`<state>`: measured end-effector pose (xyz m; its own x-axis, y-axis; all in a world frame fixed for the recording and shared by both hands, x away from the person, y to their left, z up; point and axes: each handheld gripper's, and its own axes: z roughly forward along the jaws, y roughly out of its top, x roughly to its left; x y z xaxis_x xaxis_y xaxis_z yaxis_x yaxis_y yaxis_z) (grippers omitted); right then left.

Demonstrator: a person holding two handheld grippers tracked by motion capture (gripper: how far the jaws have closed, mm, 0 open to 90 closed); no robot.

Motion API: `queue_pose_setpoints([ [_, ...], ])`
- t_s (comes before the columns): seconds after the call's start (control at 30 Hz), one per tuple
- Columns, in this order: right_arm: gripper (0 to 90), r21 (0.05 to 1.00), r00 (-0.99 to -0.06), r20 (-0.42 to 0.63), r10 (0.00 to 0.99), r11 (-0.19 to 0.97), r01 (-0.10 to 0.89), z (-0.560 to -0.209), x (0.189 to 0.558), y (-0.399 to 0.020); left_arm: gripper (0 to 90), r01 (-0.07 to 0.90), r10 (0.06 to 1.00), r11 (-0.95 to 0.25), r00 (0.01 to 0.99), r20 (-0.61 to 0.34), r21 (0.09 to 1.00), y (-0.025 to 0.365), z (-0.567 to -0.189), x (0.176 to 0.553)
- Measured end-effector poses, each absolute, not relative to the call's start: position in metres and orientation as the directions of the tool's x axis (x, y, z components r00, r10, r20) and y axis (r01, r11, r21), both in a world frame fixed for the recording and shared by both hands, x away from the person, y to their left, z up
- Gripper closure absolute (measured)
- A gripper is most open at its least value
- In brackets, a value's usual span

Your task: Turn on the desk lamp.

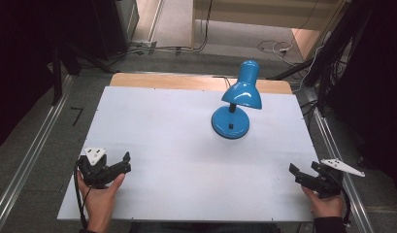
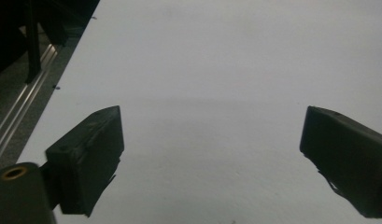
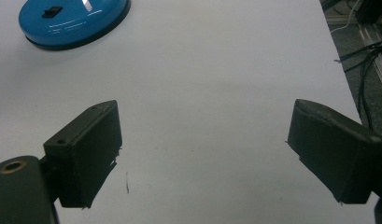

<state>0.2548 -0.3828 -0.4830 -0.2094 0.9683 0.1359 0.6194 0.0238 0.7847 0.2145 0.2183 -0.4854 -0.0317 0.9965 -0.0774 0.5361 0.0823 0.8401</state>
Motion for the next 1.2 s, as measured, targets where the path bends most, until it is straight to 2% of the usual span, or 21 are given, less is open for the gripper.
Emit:
queue_pose_setpoints([
  [0.23, 8.4, 0.786, -0.209, 0.133, 0.969, 0.025, 0.618, -0.483, 0.255, -0.381, 6.3, 0.505, 0.997, 0.071, 0.0, -0.082, 0.86, 0.211, -0.48, 0.208],
  [0.67, 8.5, 0.791, -0.223, 0.131, 0.966, 0.034, 0.611, -0.481, 0.26, -0.374, 6.3, 0.495, 0.995, 0.087, -0.002, -0.098, 0.864, 0.211, -0.482, 0.209],
  [1.2, 8.5, 0.789, -0.307, 0.114, 0.945, 0.101, 0.606, -0.474, 0.279, -0.34, 6.3, 0.499, 0.992, 0.119, -0.015, -0.129, 0.858, 0.214, -0.483, 0.209],
])
